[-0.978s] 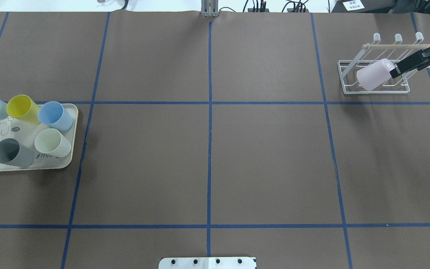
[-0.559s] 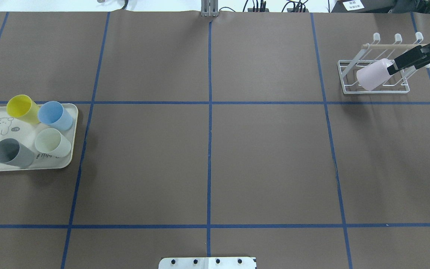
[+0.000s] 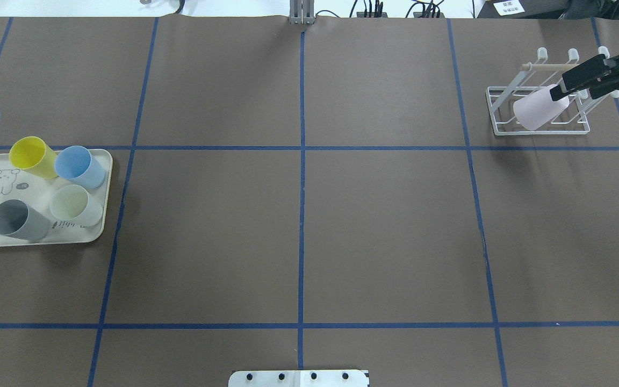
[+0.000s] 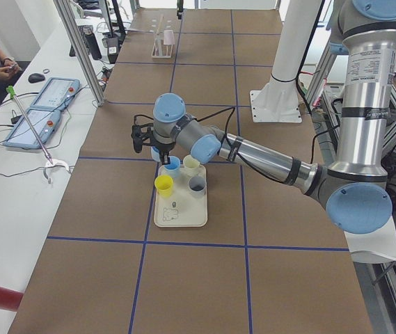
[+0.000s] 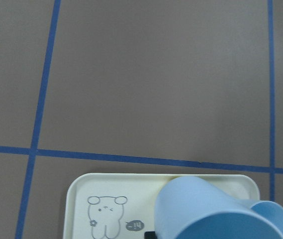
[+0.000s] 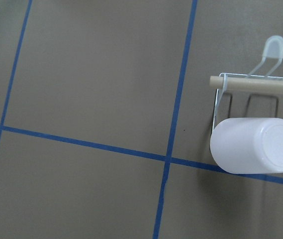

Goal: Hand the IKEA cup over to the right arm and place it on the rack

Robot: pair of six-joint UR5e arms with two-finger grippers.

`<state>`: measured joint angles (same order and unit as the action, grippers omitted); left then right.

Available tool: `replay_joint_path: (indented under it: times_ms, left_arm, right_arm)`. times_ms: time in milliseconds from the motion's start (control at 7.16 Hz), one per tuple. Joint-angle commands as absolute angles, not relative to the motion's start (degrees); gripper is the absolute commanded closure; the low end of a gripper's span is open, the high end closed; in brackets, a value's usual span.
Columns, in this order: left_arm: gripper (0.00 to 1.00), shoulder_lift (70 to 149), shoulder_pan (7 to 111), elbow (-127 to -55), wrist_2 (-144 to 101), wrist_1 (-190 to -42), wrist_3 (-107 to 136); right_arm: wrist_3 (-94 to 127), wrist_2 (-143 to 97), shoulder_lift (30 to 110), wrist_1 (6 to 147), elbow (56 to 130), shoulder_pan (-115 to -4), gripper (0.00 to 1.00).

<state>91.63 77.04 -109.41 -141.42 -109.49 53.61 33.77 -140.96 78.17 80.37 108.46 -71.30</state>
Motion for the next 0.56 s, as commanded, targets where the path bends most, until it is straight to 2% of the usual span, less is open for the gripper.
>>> replay_joint_path:
  times_ms: [0, 140, 419]
  left_arm:
    - [1.0, 95.9, 71.7, -112.2, -141.8, -110.9, 68.5]
    - [1.0, 98.8, 68.7, -112.2, -141.7, -113.1, 76.0]
    - [1.0, 107.2, 61.6, -111.5, -138.6, -116.7, 92.9]
  right_arm:
    - [39.8, -142.2, 78.0, 80.3, 111.4, -70.3, 0.01]
    - [43.6, -143.1, 77.4, 80.2, 112.7, -69.9, 0.01]
    - [58.7, -143.1, 77.5, 67.8, 112.3, -67.9, 0.01]
